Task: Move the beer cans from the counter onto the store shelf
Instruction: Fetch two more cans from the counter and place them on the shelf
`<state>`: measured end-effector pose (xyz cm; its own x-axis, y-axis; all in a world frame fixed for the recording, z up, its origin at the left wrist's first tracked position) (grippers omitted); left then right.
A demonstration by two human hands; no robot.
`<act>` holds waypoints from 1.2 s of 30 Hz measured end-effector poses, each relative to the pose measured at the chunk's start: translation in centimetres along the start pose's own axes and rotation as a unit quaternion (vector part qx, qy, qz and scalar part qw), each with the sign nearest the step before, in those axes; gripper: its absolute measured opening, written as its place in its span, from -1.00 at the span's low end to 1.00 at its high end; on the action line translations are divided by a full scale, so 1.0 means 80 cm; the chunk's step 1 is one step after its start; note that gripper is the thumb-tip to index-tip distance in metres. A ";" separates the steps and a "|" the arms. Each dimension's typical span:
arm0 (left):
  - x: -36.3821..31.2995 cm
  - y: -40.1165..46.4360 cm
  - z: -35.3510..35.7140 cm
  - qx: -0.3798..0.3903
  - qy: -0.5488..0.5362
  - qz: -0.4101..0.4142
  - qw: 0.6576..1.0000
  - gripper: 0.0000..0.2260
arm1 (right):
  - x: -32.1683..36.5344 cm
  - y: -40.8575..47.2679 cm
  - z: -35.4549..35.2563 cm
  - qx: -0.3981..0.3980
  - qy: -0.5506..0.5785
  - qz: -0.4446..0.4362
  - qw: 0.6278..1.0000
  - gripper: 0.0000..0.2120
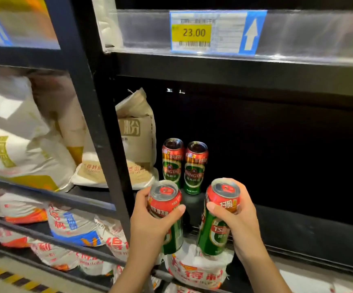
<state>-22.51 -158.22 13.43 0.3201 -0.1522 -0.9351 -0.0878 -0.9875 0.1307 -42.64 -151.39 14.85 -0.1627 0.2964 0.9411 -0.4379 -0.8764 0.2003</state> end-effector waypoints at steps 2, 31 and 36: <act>0.005 0.017 0.006 -0.002 0.003 -0.004 1.000 -0.50 | -0.005 0.013 0.008 0.010 -0.014 0.000 1.000 -0.45; 0.018 0.088 0.042 0.041 -0.044 0.058 0.997 -0.42 | -0.056 0.061 0.023 -0.026 -0.084 -0.021 0.996 -0.45; 0.029 0.082 0.047 0.075 -0.046 0.084 0.993 -0.32 | -0.080 0.051 0.018 -0.027 -0.076 -0.011 0.997 -0.25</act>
<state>-25.92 -164.89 10.91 0.2022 -0.3035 -0.9311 -0.2743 -0.9303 0.2437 -42.14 -157.36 10.05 -0.0176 0.2512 0.9678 -0.4877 -0.8471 0.2111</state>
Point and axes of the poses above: each hand's wrist, its own y-axis towards the middle knuckle, its own z-axis out of the palm, x = y × z, the point moved 10 cm from there along y, towards the middle knuckle, and after that the axes turned 15 degrees about y, right-handed, at the moved point
